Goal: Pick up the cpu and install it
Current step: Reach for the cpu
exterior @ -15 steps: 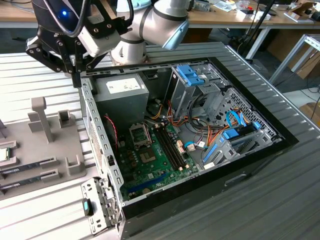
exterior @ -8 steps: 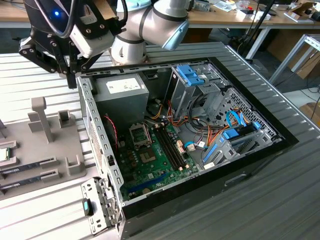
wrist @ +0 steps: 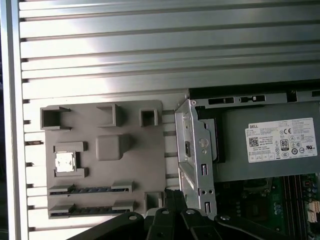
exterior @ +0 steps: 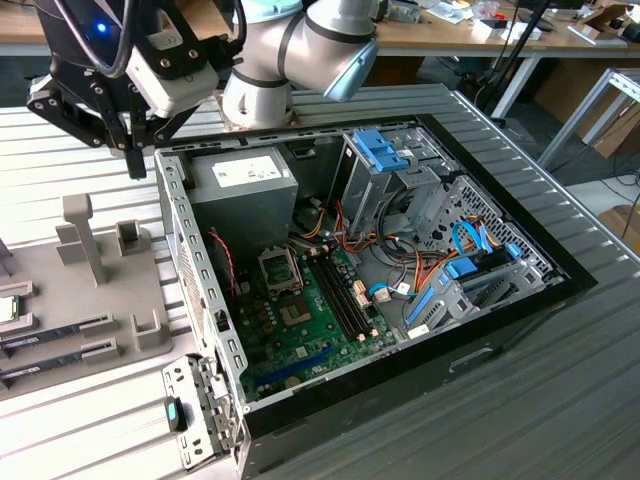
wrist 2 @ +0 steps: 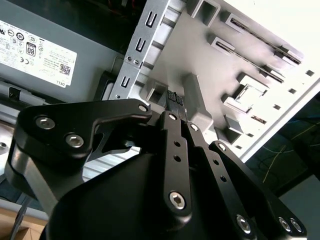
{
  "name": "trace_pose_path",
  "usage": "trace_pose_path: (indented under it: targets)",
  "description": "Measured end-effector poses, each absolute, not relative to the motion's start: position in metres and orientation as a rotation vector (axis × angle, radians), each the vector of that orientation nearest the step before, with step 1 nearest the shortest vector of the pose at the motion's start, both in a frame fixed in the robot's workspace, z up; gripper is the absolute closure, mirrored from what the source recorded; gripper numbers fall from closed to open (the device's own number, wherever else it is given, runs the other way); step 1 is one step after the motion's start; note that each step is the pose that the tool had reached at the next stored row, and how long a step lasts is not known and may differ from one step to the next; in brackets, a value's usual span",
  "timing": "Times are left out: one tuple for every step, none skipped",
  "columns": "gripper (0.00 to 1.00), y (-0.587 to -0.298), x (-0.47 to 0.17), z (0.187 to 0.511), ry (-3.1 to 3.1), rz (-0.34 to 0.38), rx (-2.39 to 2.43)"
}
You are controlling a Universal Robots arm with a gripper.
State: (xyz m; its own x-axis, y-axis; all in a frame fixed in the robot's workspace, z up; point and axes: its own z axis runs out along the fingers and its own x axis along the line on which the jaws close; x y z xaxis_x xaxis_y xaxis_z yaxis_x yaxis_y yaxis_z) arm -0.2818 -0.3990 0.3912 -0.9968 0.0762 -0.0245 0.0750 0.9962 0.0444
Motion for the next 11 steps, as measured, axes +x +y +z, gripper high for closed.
trace_pose_path:
  targets:
    - [0.89,-0.399,-0.283,0.391,3.112,0.068,0.118]
    - [0.89,-0.399,-0.285,0.391,3.112,0.068,0.118]
    - [0.89,-0.399,-0.286,0.391,3.112,0.068,0.118]
    - [0.89,-0.399,-0.288,0.391,3.112,0.068,0.118]
    - [0.89,-0.399,-0.289,0.391,3.112,0.068,0.118]
    - [0.89,-0.399,-0.29,0.39,3.112,0.068,0.118]
    - [0.89,-0.399,-0.291,0.39,3.112,0.068,0.118]
    - [0.89,-0.399,-0.292,0.39,3.112,0.068,0.118]
    - [0.89,-0.399,-0.293,0.39,3.112,0.068,0.118]
    - [0.89,-0.399,-0.293,0.39,3.112,0.068,0.118]
    - [0.89,-0.399,-0.294,0.39,3.112,0.068,0.118]
